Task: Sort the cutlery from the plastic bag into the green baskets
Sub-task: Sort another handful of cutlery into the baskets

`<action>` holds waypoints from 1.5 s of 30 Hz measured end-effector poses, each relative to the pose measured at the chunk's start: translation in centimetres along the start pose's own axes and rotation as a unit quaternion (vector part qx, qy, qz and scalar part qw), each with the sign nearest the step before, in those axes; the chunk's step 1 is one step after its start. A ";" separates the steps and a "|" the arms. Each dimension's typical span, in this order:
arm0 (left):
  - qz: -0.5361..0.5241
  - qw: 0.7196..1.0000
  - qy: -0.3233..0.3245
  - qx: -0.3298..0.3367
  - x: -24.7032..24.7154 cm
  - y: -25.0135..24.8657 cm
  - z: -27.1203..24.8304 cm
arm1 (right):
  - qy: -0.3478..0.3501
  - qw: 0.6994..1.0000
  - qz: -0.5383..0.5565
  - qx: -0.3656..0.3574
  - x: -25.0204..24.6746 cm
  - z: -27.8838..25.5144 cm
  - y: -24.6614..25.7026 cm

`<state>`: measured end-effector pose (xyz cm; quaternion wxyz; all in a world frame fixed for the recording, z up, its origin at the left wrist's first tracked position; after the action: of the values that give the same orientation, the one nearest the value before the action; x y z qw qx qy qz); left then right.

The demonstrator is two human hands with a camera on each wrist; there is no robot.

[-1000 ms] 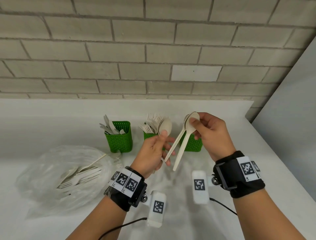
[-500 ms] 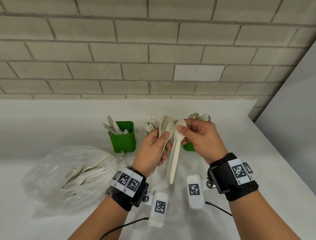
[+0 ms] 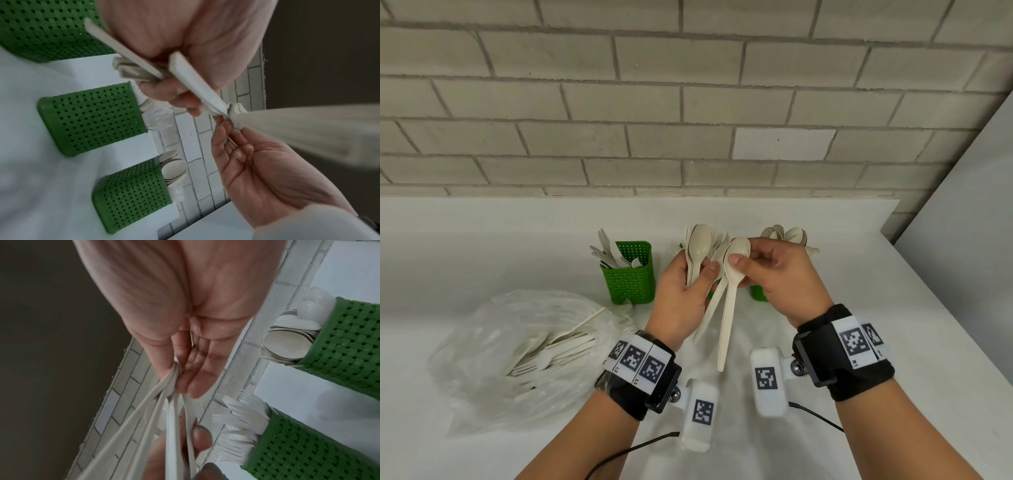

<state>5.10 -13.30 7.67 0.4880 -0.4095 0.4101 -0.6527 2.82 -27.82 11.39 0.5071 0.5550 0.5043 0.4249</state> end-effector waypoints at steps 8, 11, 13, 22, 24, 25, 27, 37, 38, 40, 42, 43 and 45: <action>0.047 0.995 0.063 -0.056 -0.3 0.4 -0.3 | -0.055 0.997 -0.060 -0.015 -0.7 0.4 0.0; 0.055 0.994 0.057 -0.074 -0.8 0.5 -0.2 | -0.057 0.998 -0.001 -0.014 -1.6 0.7 0.4; 0.038 0.995 0.048 -0.083 -0.7 0.4 0.0 | -0.036 0.999 0.007 -0.014 -1.6 0.8 0.6; 0.017 0.997 0.047 -0.051 -0.9 0.0 -0.1 | 0.003 0.998 0.057 -0.006 -0.8 0.9 0.4; 0.013 0.998 0.052 -0.023 -1.0 0.0 0.1 | -0.010 0.999 0.040 -0.006 -0.7 1.0 0.2; 0.014 0.998 0.063 -0.016 -1.0 0.0 0.1 | -0.013 0.999 0.030 -0.004 -0.6 1.1 0.0; 0.022 0.996 0.087 -0.022 -0.6 -0.1 0.0 | -0.011 1.000 0.009 0.004 -0.3 1.1 -0.3; 0.074 0.956 0.284 0.016 3.4 0.3 1.3 | -0.068 0.995 -0.073 -0.018 -1.9 0.8 0.1; 0.089 0.944 0.316 0.028 3.9 0.2 1.9 | -0.067 0.992 -0.106 -0.025 -2.4 0.9 0.4; 0.143 0.915 0.374 0.053 5.0 -0.1 3.4 | -0.083 0.980 -0.174 -0.051 -4.0 1.1 1.4; 0.238 0.889 0.384 0.076 6.1 -1.1 5.5 | -0.106 0.961 -0.239 -0.093 -5.8 1.6 2.7; 0.285 0.880 0.370 0.088 6.8 -1.6 6.7 | -0.115 0.952 -0.260 -0.110 -6.6 1.8 3.4; 0.337 0.866 0.347 0.126 8.4 -2.8 8.8 | -0.139 0.937 -0.288 -0.139 -8.0 2.4 4.7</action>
<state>10.93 -22.15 14.32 0.5517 0.0718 0.5800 -0.5951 4.78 -35.97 16.09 0.7451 0.3634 0.5028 0.2449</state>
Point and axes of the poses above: each hand's wrist, its own z-axis towards the middle knuckle, its own x-axis out of the palm, y = z × x, the point moved 1 cm from there along z, towards the middle knuckle, and after that the axes turned 14 degrees about x, right-handed, at the moved point
